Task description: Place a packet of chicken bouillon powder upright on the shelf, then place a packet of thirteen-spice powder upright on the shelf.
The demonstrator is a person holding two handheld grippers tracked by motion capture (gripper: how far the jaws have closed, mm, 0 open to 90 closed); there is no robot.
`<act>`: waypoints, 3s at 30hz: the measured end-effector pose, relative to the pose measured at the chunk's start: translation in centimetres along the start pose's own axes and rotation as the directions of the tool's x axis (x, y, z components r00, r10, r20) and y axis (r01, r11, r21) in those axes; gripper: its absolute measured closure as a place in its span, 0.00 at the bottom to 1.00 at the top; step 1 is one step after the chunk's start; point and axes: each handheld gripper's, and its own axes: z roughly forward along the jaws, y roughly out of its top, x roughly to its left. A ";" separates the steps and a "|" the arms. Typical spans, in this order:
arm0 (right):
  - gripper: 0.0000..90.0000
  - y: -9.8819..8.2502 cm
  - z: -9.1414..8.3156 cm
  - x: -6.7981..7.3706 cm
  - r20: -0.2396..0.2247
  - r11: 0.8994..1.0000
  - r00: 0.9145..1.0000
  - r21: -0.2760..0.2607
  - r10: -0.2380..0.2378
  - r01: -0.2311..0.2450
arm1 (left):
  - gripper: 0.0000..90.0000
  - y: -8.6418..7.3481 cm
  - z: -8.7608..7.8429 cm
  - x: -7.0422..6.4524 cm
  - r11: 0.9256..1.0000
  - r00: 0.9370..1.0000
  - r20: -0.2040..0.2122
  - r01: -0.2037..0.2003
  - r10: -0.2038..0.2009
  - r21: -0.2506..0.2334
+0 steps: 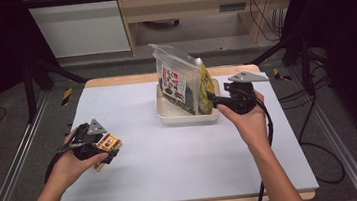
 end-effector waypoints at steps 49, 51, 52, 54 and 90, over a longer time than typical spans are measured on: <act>0.20 -8.4 -1.9 -1.8 -0.025 0.994 1.000 0.106 0.003 0.000 | 0.34 -0.9 5.5 2.8 0.949 0.995 0.069 0.040 -0.065 0.313; 0.20 -8.4 -1.9 -1.8 -0.027 0.994 1.000 0.109 0.000 0.003 | 0.36 -0.9 5.4 2.9 0.953 0.996 0.078 0.024 -0.050 0.301; 0.20 -8.4 -1.9 -1.8 -0.027 0.994 1.000 0.110 -0.002 0.005 | 0.36 -0.9 5.4 2.9 0.955 0.996 0.078 0.018 -0.043 0.297; 0.20 -8.4 -2.0 -1.7 -0.027 0.994 1.000 0.110 -0.002 0.005 | 0.36 -0.8 5.2 2.7 0.959 0.996 0.079 0.006 -0.030 0.284; 0.45 -2.3 -1.8 0.2 -0.282 0.990 0.953 0.116 0.108 -0.078 | 0.36 16.8 -0.7 -11.5 0.831 0.831 0.043 -0.551 0.554 -0.075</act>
